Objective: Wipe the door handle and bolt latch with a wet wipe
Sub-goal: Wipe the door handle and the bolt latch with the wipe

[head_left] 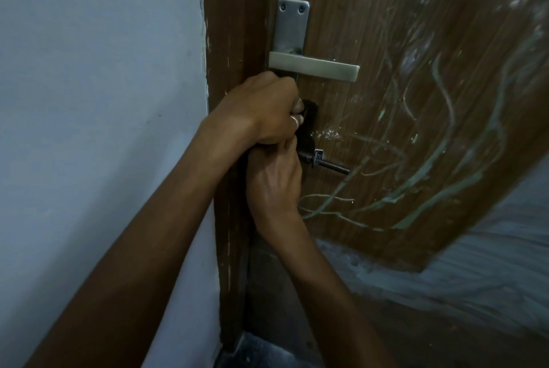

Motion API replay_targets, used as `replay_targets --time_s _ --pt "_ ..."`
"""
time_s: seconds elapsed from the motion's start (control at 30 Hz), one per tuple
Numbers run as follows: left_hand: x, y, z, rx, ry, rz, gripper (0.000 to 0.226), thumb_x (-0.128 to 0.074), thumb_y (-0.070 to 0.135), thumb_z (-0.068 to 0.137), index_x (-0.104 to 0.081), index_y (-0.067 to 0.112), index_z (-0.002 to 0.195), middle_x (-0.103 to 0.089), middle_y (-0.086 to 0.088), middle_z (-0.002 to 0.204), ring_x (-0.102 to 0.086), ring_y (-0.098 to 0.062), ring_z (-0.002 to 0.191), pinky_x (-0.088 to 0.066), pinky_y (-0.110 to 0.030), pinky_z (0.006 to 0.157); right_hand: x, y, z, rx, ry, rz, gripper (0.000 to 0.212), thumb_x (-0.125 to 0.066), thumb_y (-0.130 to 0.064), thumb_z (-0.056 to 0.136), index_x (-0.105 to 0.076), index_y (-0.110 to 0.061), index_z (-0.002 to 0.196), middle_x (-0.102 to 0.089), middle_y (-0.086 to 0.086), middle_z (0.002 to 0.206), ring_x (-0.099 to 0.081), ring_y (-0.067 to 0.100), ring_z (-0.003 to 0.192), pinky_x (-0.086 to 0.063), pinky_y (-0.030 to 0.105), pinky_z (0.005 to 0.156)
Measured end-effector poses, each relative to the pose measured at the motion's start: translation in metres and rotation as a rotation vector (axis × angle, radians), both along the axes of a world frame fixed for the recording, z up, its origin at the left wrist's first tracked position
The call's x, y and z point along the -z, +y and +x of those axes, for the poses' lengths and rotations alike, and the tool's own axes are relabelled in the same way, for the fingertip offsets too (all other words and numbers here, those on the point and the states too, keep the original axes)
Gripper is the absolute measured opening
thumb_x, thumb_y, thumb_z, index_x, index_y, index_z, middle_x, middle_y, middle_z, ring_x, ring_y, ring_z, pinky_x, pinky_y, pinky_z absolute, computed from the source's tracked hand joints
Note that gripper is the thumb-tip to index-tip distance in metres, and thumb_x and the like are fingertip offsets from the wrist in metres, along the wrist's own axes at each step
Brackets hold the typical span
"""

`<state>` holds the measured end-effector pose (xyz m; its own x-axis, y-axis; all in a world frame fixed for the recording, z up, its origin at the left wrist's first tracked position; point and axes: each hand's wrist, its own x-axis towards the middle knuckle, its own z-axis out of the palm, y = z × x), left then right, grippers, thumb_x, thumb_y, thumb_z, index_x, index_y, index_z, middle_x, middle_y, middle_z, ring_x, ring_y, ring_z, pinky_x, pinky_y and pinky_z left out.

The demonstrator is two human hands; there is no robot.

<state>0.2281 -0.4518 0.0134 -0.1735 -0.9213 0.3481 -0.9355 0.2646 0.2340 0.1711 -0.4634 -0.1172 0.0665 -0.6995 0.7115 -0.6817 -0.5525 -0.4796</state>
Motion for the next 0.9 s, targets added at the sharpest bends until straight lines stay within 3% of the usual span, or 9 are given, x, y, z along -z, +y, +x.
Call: replay_targets --time_s 0.17,0.27,0.33,0.4,0.43,0.5,0.63,0.77,0.9 --pt "0.016 0.004 -0.024 -0.226 -0.049 -0.345 0.029 -0.060 0.048 0.093 -0.064 0.019 0.088 -0.052 0.004 0.077 -0.051 -0.015 0.071 -0.038 -0.032 0.064 0.006 0.004 -0.015 -0.059 -0.022 -0.090 0.043 -0.075 -0.001 0.084 -0.058 0.009 0.122 -0.066 0.029 0.115 -0.067 0.040 0.103 -0.053 0.040 0.092" --pt "0.018 0.004 -0.034 -0.287 -0.045 -0.402 0.026 -0.061 0.043 0.094 -0.060 0.017 0.092 -0.047 0.001 0.081 -0.045 -0.015 0.072 -0.035 -0.030 0.064 0.010 0.009 -0.021 -0.067 0.006 -0.172 0.056 -0.084 0.003 0.075 -0.053 0.006 0.121 -0.068 0.030 0.108 -0.070 0.040 0.094 -0.052 0.042 0.089" --pt "0.020 0.002 -0.035 -0.292 -0.007 -0.386 0.024 -0.062 0.040 0.094 -0.060 0.016 0.091 -0.047 0.001 0.081 -0.048 -0.015 0.071 -0.036 -0.030 0.063 0.018 0.016 -0.028 -0.112 0.082 -0.164 0.045 -0.077 0.001 0.082 -0.054 0.000 0.120 -0.067 0.024 0.110 -0.068 0.034 0.095 -0.059 0.043 0.086" --pt "0.024 0.001 -0.037 -0.287 0.071 -0.380 0.025 -0.064 0.041 0.093 -0.059 0.017 0.088 -0.050 0.002 0.079 -0.056 -0.018 0.073 -0.037 -0.029 0.061 0.030 0.028 -0.042 -0.118 0.101 0.006 0.026 -0.065 -0.006 0.092 -0.062 -0.006 0.118 -0.064 0.004 0.110 -0.063 0.013 0.098 -0.056 0.029 0.084" --pt "0.028 0.001 -0.039 -0.288 0.123 -0.389 0.027 -0.065 0.043 0.092 -0.058 0.018 0.088 -0.052 0.002 0.079 -0.060 -0.019 0.075 -0.038 -0.029 0.061 0.037 0.037 -0.050 -0.099 0.070 0.088 0.022 -0.061 -0.011 0.094 -0.064 -0.010 0.116 -0.059 -0.011 0.104 -0.058 -0.001 0.094 -0.049 0.014 0.081" --pt "0.037 0.001 -0.047 -0.315 0.211 -0.425 0.035 -0.068 0.048 0.088 -0.059 0.015 0.096 -0.059 0.000 0.083 -0.064 -0.019 0.079 -0.038 -0.027 0.061 0.050 0.055 -0.067 -0.046 0.002 0.132 0.012 -0.063 -0.017 0.094 -0.070 -0.013 0.102 -0.047 -0.024 0.091 -0.050 -0.010 0.075 -0.037 0.003 0.067" --pt "0.055 -0.005 -0.058 -0.361 0.356 -0.480 0.048 -0.072 0.045 0.085 -0.055 0.012 0.115 -0.067 -0.007 0.105 -0.068 -0.021 0.090 -0.041 -0.024 0.065 0.056 0.064 -0.103 0.060 -0.072 0.150 0.015 -0.076 -0.003 0.082 -0.071 -0.017 0.078 -0.058 -0.005 0.081 -0.051 0.004 0.067 -0.033 0.011 0.063" --pt "0.067 -0.001 -0.051 -0.336 0.550 -0.473 0.049 -0.071 0.038 0.087 -0.050 0.015 0.126 -0.066 -0.003 0.112 -0.066 -0.017 0.097 -0.050 -0.023 0.075 0.032 0.053 -0.125 -0.006 -0.201 0.128 0.014 -0.073 -0.007 0.087 -0.077 -0.019 0.095 -0.068 -0.007 0.086 -0.063 0.000 0.077 -0.042 0.006 0.068" --pt "0.096 0.027 -0.054 -0.298 0.820 -0.495 0.047 -0.077 0.030 0.083 -0.061 0.018 0.125 -0.067 0.002 0.116 -0.065 -0.004 0.097 -0.057 -0.017 0.077 0.015 0.043 -0.131 -0.070 -0.294 0.108 0.024 -0.071 -0.009 0.090 -0.073 -0.027 0.106 -0.071 -0.012 0.094 -0.067 0.000 0.084 -0.051 0.014 0.072"
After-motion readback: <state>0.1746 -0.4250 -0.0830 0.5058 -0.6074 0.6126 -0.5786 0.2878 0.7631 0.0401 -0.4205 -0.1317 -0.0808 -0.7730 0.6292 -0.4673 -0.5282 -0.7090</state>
